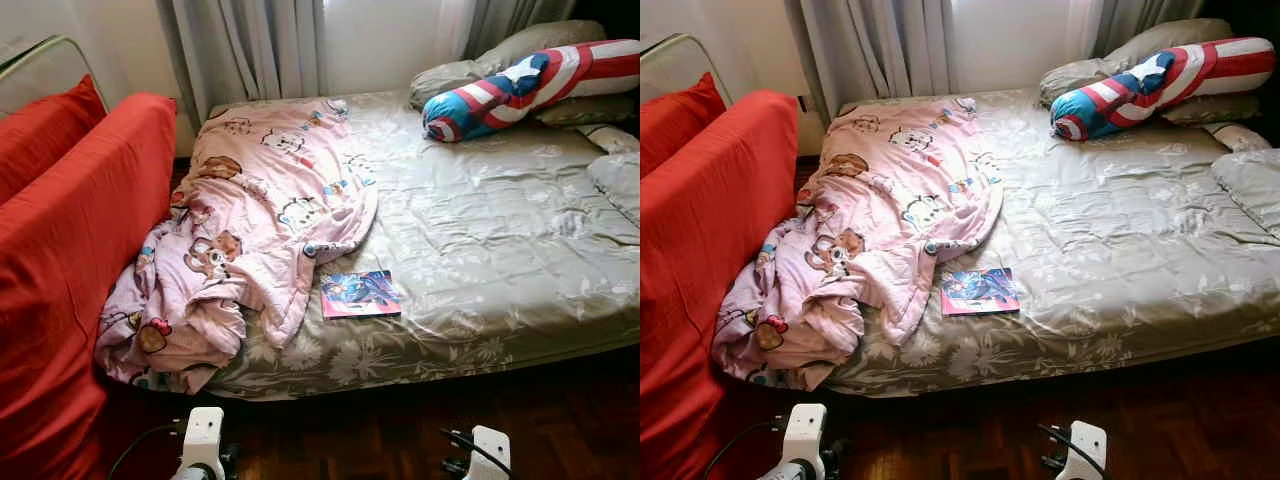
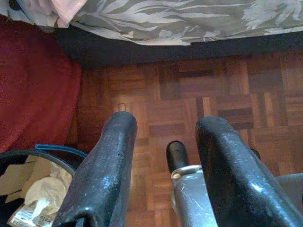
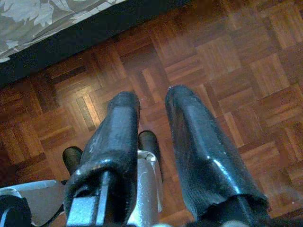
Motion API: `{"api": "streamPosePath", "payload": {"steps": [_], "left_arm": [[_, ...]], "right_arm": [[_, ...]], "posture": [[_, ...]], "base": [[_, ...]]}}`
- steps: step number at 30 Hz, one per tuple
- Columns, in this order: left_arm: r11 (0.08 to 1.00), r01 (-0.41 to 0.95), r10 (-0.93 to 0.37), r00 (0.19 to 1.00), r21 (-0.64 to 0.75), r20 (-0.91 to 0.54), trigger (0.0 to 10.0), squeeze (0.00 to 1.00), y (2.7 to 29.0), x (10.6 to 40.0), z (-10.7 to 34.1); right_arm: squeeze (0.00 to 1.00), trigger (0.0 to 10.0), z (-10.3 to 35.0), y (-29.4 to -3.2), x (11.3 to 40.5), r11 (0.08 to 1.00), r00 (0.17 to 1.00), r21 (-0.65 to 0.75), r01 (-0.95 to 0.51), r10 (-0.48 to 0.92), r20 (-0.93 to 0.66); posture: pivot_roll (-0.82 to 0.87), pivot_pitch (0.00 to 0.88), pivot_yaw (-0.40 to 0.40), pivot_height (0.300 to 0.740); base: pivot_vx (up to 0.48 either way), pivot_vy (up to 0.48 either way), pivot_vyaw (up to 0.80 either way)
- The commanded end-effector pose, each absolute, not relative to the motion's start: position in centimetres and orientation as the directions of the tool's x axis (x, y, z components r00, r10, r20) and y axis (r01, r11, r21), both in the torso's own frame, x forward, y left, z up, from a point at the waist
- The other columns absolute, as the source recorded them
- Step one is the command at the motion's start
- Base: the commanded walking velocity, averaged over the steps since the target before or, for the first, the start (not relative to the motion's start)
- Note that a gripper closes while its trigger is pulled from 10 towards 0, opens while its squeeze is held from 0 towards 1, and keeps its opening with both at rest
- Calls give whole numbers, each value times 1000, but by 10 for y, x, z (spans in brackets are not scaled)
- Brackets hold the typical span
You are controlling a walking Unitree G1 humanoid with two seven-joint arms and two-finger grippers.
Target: Clean up the room
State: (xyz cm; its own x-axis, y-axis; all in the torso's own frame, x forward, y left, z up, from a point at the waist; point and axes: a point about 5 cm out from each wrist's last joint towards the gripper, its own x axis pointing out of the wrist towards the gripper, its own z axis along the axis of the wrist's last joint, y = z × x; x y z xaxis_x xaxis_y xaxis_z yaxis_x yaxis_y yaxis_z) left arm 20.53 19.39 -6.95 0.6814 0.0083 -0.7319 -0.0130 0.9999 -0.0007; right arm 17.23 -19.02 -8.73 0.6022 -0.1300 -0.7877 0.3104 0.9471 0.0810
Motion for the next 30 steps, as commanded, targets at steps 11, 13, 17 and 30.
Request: {"api": "streamPosePath", "payload": {"steps": [11, 13, 17, 30], "left_arm": [[1000, -14, 13, 663, 4, -749, 10000, 0, 195, 202, -72], [1000, -15, 13, 663, 4, -749, 10000, 0, 195, 202, -72], [1000, -16, 10, 664, -1, -748, 10000, 0, 194, 202, -72], [1000, -23, 13, 665, -3, -747, 10000, 0, 194, 202, -72]], "right_arm": [[0, 10000, -85, -190, 178, 951, 614, 82, 299, -127, -779], [0, 10000, -84, -190, 178, 954, 617, 77, 289, -124, -777], [0, 10000, -84, -190, 180, 958, 624, 76, 275, -118, -772], [0, 10000, -84, -187, 180, 961, 628, 86, 263, -103, -772]], "posture": [[-26, 0, 15, 740], [-27, 0, 16, 740], [-25, 0, 12, 740], [-21, 0, 5, 740]], "base": [[178, 0, 0], [246, 0, 0], [247, 0, 0], [256, 0, 73]]}}
